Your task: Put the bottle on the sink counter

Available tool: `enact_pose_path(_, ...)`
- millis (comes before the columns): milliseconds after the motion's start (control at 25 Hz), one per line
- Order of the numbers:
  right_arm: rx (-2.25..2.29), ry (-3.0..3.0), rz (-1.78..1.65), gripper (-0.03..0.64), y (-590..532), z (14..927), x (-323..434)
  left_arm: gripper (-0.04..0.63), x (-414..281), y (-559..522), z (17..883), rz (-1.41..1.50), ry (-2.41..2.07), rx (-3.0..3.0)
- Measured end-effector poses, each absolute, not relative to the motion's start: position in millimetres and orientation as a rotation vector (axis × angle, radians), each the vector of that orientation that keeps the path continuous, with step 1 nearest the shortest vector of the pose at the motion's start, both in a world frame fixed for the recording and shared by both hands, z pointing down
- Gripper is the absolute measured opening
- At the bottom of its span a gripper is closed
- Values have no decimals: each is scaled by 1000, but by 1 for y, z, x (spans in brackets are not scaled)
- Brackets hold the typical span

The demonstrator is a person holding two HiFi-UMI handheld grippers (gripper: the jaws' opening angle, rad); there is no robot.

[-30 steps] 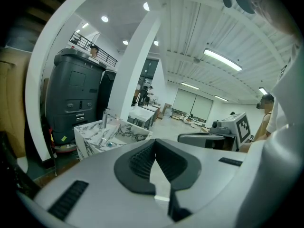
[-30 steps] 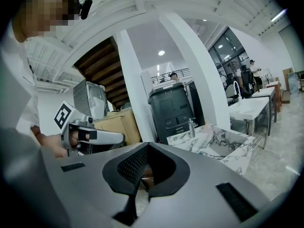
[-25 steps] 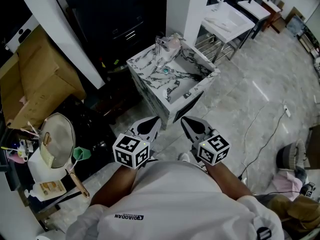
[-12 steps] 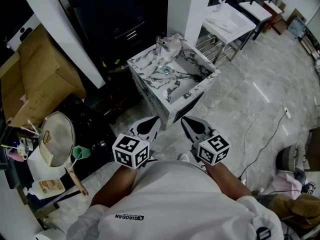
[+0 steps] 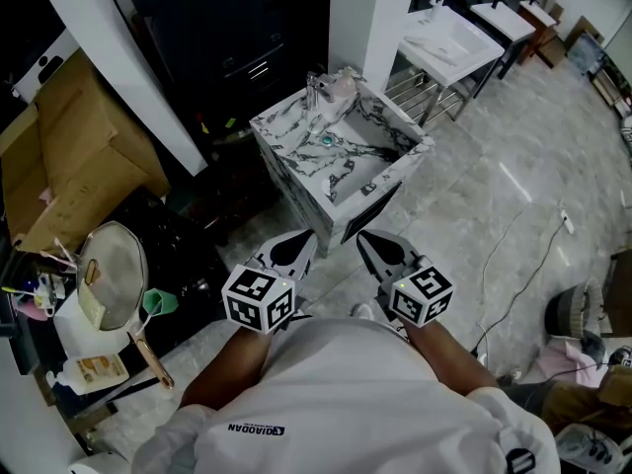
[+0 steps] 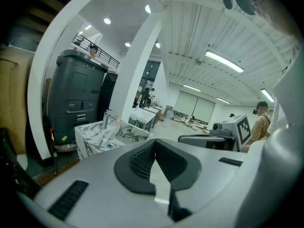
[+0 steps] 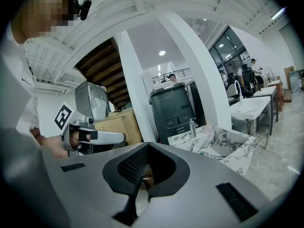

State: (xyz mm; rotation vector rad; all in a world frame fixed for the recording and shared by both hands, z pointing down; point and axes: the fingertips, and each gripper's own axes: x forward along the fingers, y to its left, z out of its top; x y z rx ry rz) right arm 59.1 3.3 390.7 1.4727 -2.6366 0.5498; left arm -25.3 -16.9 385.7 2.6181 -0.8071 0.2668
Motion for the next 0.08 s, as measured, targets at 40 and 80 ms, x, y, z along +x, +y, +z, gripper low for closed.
enact_pose_path(40,1473,-2636,549,40,4,391,59,14,-25,-16,386,266,-807,2618)
enact_pose_path(80,1473,-2636,549,40,4,391,59,14,-25,-16,386,265,-807,2618)
